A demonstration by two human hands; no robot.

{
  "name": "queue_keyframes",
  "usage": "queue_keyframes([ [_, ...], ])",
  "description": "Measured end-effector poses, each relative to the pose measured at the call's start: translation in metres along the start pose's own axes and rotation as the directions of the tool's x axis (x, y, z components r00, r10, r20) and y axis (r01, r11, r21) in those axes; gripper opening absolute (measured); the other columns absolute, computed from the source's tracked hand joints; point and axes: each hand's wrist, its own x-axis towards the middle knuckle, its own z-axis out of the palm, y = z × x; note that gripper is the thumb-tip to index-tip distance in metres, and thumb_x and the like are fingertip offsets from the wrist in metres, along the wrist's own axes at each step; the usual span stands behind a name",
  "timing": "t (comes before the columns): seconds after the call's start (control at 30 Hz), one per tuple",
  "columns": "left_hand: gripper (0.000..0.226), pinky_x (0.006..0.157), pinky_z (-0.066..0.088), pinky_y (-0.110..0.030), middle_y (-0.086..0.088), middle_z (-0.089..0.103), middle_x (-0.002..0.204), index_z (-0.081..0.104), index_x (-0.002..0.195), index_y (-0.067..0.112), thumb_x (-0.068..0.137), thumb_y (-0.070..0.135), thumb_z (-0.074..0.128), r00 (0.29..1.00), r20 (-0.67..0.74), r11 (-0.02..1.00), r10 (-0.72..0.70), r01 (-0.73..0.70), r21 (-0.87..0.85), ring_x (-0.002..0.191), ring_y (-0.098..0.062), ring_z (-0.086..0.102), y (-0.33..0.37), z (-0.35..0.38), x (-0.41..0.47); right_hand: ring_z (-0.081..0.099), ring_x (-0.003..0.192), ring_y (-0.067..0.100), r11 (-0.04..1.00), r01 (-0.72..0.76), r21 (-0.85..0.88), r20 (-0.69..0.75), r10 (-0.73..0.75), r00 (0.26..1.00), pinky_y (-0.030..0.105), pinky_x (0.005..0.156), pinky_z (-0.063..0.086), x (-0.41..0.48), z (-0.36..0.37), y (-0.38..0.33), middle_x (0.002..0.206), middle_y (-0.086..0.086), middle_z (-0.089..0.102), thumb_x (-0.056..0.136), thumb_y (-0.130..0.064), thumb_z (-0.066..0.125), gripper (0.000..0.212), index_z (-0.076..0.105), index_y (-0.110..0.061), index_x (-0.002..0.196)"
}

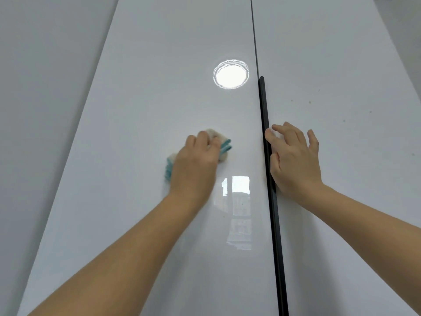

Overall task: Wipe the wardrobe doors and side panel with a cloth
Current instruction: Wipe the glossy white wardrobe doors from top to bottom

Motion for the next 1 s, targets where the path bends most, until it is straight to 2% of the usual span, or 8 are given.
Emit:
queue_keyframes([
  [0.17,0.042,0.052,0.023,-0.027,-0.009,0.058,0.083,0.071,0.098,0.007,0.06,-0.01,0.074,0.996,-0.031,0.995,0.084,-0.086,-0.043,0.066,-0.025,0.05,0.033,0.016,0.022,0.031,0.141,0.028,0.998,0.068,-0.004,0.066,-0.067,0.996,0.057,0.115,0.011,0.011,-0.013,0.008,0.142,0.008,0.047,0.085,-0.008,0.039,0.047,0.06,-0.016,0.127],
  [0.27,0.045,0.052,0.027,-0.027,-0.01,0.058,0.083,0.071,0.099,0.007,0.058,-0.011,0.069,0.984,-0.022,0.98,0.176,-0.177,-0.089,0.067,-0.025,0.05,0.044,0.02,0.026,0.029,0.142,0.025,0.998,0.059,0.023,0.092,-0.06,0.994,0.053,0.115,0.01,0.012,-0.019,0.006,0.144,0.005,0.046,0.082,-0.017,0.031,0.053,0.06,-0.018,0.126],
  [0.4,0.045,0.052,0.029,-0.029,-0.009,0.056,0.083,0.07,0.101,0.008,0.06,-0.01,0.069,0.982,-0.009,0.971,0.187,-0.187,-0.148,0.068,-0.025,0.049,0.054,0.021,0.023,0.024,0.144,0.021,0.999,0.039,0.03,0.151,-0.043,0.988,0.049,0.117,0.006,0.013,-0.024,0.01,0.146,0.001,0.042,0.081,-0.022,0.025,0.059,0.056,-0.023,0.131],
  [0.57,0.043,0.052,0.038,-0.033,-0.008,0.057,0.083,0.07,0.104,0.007,0.065,-0.009,0.064,0.973,-0.033,0.96,0.23,-0.232,-0.155,0.068,-0.025,0.05,0.056,0.019,0.009,0.028,0.142,0.022,0.996,0.086,0.013,0.131,-0.087,0.988,0.054,0.114,0.013,0.012,-0.023,0.018,0.144,0.0,0.044,0.085,-0.042,0.013,0.064,0.056,-0.028,0.131],
  [0.63,0.04,0.054,0.036,-0.033,-0.008,0.057,0.083,0.069,0.106,0.007,0.071,-0.007,0.056,0.967,-0.033,0.955,0.252,-0.254,-0.154,0.069,-0.025,0.049,0.056,0.018,0.004,0.03,0.142,0.022,0.995,0.097,0.006,0.13,-0.097,0.987,0.055,0.114,0.015,0.011,-0.022,0.018,0.143,0.0,0.045,0.09,-0.044,0.018,0.059,0.056,-0.027,0.131],
  [0.7,0.041,0.056,0.033,-0.032,-0.007,0.057,0.083,0.069,0.106,0.007,0.074,-0.005,0.045,0.961,-0.037,0.95,0.276,-0.278,-0.145,0.069,-0.024,0.048,0.055,0.016,-0.002,0.028,0.142,0.022,0.997,0.077,0.014,0.136,-0.078,0.988,0.054,0.114,0.015,0.011,-0.023,0.017,0.143,-0.001,0.045,0.097,-0.042,0.031,0.045,0.057,-0.027,0.13],
  [0.77,0.042,0.057,0.032,-0.032,-0.007,0.057,0.085,0.068,0.107,0.006,0.073,-0.006,0.046,0.952,-0.041,0.942,0.303,-0.305,-0.138,0.069,-0.024,0.047,0.054,0.015,-0.008,0.026,0.143,0.022,0.998,0.067,0.022,0.136,-0.069,0.988,0.054,0.115,0.013,0.013,-0.023,0.017,0.144,-0.001,0.044,0.1,-0.035,0.043,0.034,0.058,-0.027,0.13],
  [1.0,0.045,0.062,0.032,-0.032,-0.008,0.059,0.088,0.068,0.108,0.005,0.075,-0.005,0.04,0.94,-0.058,0.925,0.337,-0.342,-0.164,0.073,-0.024,0.047,0.056,0.014,-0.025,0.029,0.139,0.021,0.998,0.061,-0.021,0.158,-0.057,0.986,0.052,0.115,0.013,0.016,-0.025,0.016,0.141,-0.001,0.046,0.098,-0.041,0.046,0.037,0.055,-0.029,0.133],
])
